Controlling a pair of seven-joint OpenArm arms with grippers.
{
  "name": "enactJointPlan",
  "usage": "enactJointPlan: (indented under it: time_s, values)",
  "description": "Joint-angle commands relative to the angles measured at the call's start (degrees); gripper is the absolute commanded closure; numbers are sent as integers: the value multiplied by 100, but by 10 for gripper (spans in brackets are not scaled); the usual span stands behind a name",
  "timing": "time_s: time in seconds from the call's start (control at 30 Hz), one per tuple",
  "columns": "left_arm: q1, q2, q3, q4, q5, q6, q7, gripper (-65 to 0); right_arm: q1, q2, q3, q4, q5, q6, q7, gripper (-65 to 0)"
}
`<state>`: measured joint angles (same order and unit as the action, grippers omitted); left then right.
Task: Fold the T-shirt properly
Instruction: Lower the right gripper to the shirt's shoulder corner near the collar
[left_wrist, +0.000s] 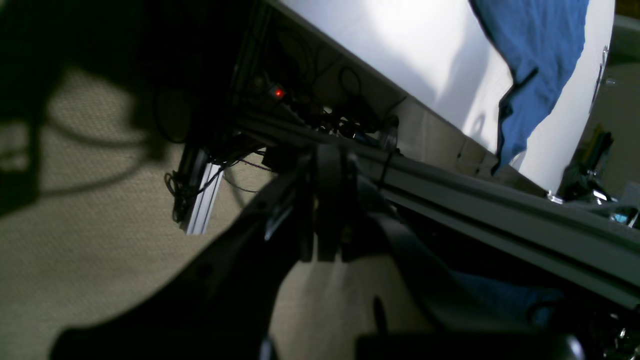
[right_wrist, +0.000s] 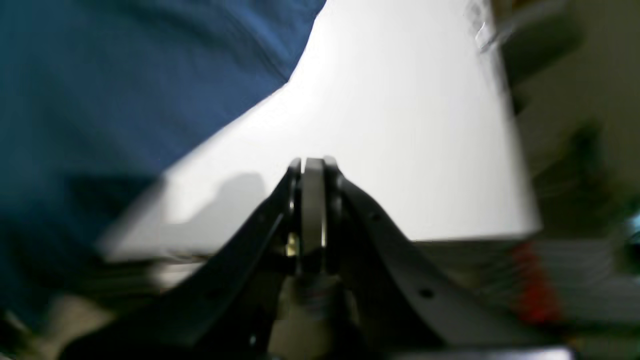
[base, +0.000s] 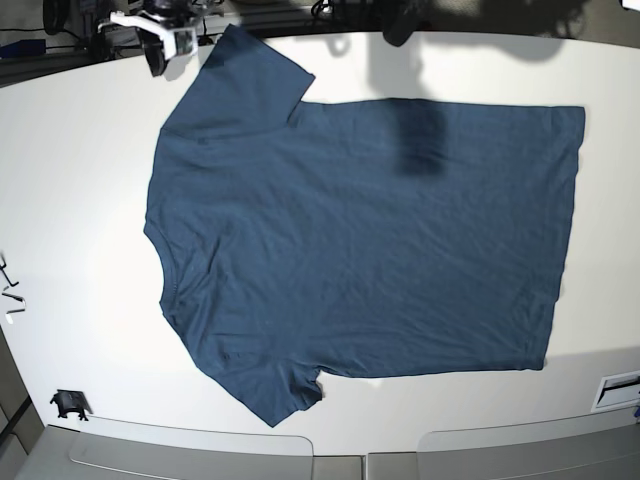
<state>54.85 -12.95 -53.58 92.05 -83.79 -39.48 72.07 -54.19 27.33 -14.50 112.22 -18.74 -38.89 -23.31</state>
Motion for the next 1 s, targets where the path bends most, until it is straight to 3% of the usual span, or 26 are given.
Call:
enactJointPlan:
  time_s: [0.0,0.07,0.27,0.43,0.63,0.77,0.97]
  values:
    - [101,-57,-61,66,-121,-52,-11,0,103,-127,90,92,120,-111,308,0]
    - [101,-57,-61,66,-121,-52,-31,0,424,-442,173,92,522,-111,492,0]
    - [103,-42,-61,66,-121,-52,-162,0,1508,-1290,186,92,734,-111,492,0]
    - [103,-42,-61,66,-121,-52,-160,0,2103,-1799,186,94,2070,-50,487,0]
    - [103,-44,-61,66,-121,-52,-160,0,2194,-2022,225,339,3386,1606,461,0]
    - [103,-44,-61,66,-121,-52,-157,0,2197,-2135,485,787,4286,2450,262,0]
    - [103,-44,-61,66,-121,-52,-131,0,2197,-2739,2087,1416,6336,3685,-442,0]
